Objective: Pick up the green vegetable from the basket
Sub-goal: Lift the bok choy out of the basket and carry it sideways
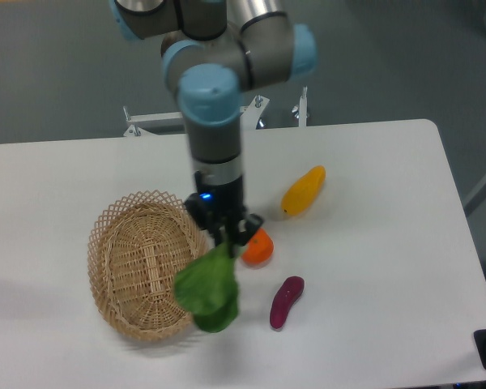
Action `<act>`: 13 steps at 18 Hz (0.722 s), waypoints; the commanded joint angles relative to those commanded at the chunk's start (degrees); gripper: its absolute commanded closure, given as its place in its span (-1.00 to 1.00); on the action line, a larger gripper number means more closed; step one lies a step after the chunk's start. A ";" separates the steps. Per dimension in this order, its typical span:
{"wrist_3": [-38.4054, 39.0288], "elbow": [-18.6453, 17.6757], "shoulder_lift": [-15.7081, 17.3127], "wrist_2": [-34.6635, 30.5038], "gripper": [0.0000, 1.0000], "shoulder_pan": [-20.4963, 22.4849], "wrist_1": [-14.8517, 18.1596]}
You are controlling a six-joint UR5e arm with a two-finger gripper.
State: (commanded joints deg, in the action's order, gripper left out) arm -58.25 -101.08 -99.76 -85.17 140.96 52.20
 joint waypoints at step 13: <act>-22.16 0.18 0.89 3.52 0.35 16.71 3.35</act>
State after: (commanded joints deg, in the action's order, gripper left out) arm -80.41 -100.90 -98.88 -81.65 157.67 55.55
